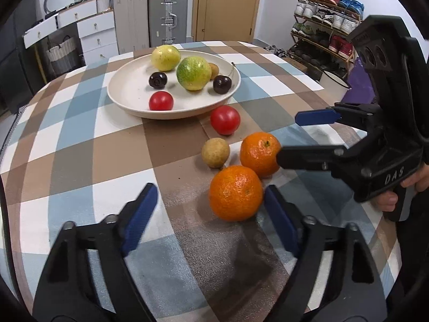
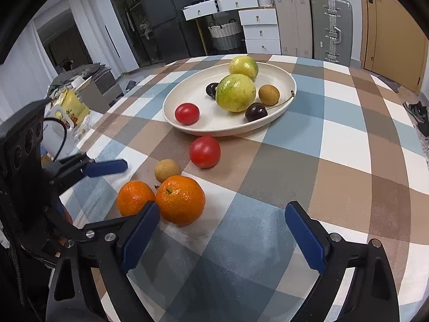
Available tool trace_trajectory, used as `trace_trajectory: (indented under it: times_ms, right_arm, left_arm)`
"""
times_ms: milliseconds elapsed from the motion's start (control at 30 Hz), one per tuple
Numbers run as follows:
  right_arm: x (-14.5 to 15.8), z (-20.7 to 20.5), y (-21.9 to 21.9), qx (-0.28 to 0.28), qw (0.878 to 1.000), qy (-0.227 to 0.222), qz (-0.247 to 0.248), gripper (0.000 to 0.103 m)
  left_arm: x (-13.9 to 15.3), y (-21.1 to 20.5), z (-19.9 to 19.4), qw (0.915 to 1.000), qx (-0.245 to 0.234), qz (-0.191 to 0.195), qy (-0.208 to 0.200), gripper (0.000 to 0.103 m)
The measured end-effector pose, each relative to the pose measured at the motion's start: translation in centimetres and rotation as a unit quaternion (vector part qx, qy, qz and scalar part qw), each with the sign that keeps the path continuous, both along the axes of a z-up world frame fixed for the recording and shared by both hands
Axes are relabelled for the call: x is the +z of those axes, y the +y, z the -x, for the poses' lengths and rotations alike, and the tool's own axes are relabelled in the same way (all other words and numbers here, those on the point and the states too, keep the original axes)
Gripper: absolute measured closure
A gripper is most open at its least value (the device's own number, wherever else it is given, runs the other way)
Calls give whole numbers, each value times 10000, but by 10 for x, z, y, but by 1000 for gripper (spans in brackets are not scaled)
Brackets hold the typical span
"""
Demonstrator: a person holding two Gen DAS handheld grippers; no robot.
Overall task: Organize fruits
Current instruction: 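Grasp the larger orange with the left gripper while the right gripper grasps the other orange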
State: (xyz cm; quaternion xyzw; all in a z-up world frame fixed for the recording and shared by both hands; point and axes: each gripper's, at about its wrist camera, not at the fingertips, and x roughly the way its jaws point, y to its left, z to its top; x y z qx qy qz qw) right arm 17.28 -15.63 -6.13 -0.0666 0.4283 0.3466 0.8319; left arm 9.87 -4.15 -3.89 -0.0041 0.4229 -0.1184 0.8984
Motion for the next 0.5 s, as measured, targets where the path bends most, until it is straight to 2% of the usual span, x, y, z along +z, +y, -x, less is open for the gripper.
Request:
trace_trajectory:
  times_ms: [33,267,500]
  right_arm:
    - [1,-1,-1,-17,10000,9,-53,6]
    - [0,-5,-4,-113,9999,68,-105,6]
    - [4,0,-2,0,9998,-14,-192,7]
  left_arm:
    - [-1,0,0,9999,-69,80,43,32]
    - [-1,-2,2,9986,-363,380,63,64]
    - [4,5,9,9982,-252,530,-77,66]
